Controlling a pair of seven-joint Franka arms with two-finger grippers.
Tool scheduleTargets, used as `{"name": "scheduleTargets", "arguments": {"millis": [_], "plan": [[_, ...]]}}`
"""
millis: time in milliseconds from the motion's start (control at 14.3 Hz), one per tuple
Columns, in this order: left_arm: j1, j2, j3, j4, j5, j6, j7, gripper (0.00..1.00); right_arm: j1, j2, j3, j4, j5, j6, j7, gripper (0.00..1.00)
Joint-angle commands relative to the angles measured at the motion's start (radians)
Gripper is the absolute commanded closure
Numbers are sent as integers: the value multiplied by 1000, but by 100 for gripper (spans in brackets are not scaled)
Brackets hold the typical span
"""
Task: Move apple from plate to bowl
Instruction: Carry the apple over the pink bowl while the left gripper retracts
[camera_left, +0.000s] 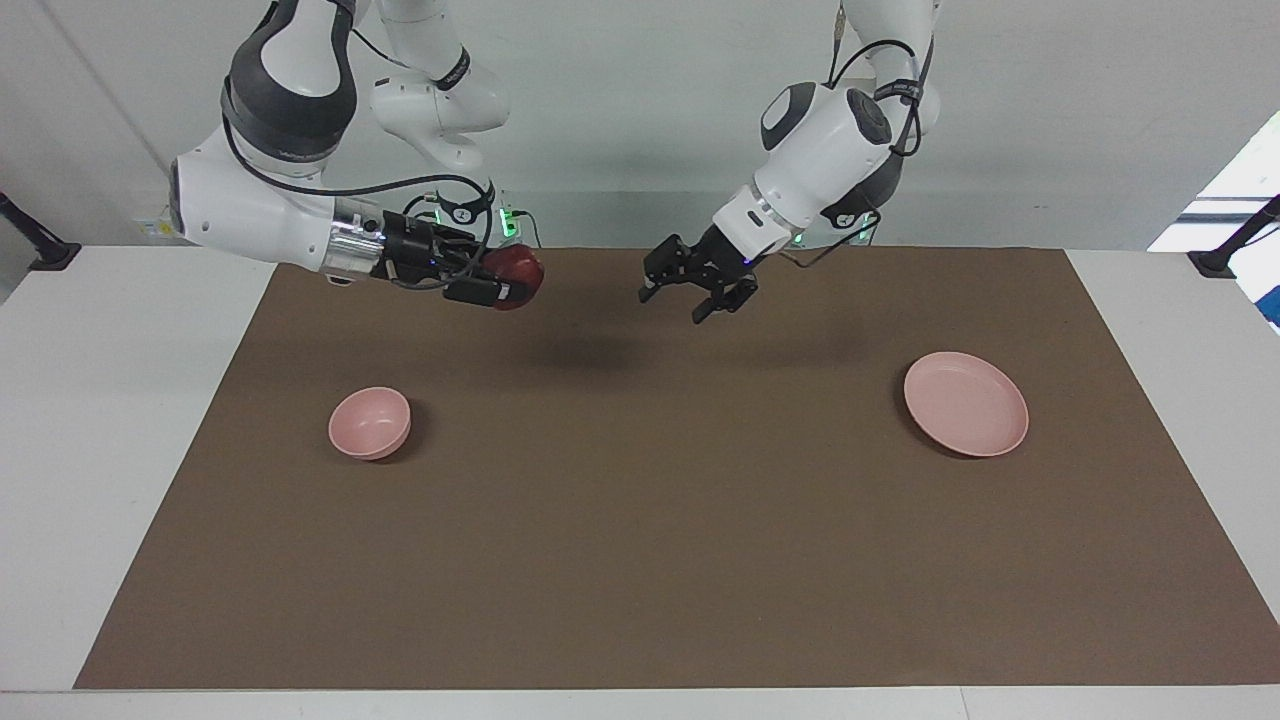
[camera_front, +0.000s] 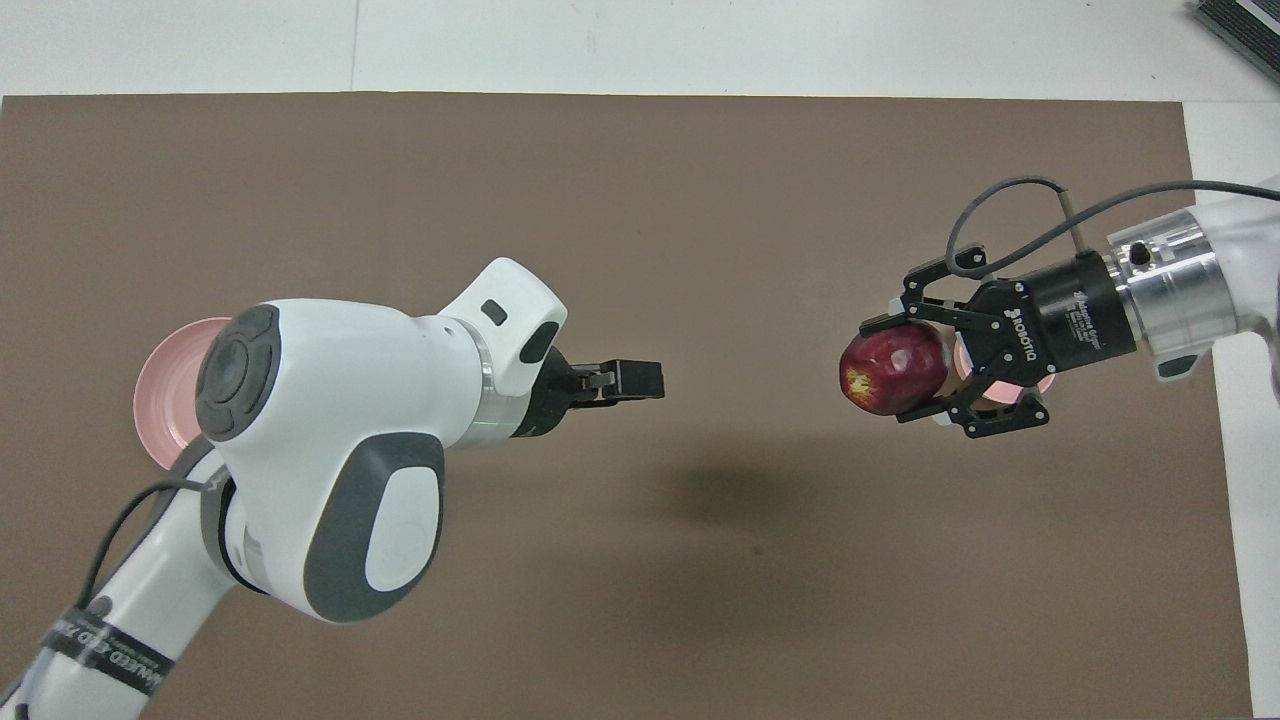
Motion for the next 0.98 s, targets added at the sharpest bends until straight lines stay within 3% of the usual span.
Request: {"name": "scheduleTargets", "arguments": {"millis": [0, 140, 351, 631, 911], "plan": [[4, -29, 71, -5, 196, -162, -17, 0, -21, -7, 6, 6, -126, -13, -123, 100], [-7, -34, 141, -2, 345, -205, -9, 0, -33, -7, 6, 8, -235, -4, -242, 100], [-10, -48, 233, 31, 439, -213, -3, 0, -47, -6, 7, 5, -373, 45, -399, 100], [-15, -48, 360, 179, 464, -371, 174, 0, -42, 8, 7, -3, -561, 139, -607, 100], [-29, -32, 486, 422, 478, -657, 353, 0, -27, 49, 10, -29, -709, 298, -776, 100]]}}
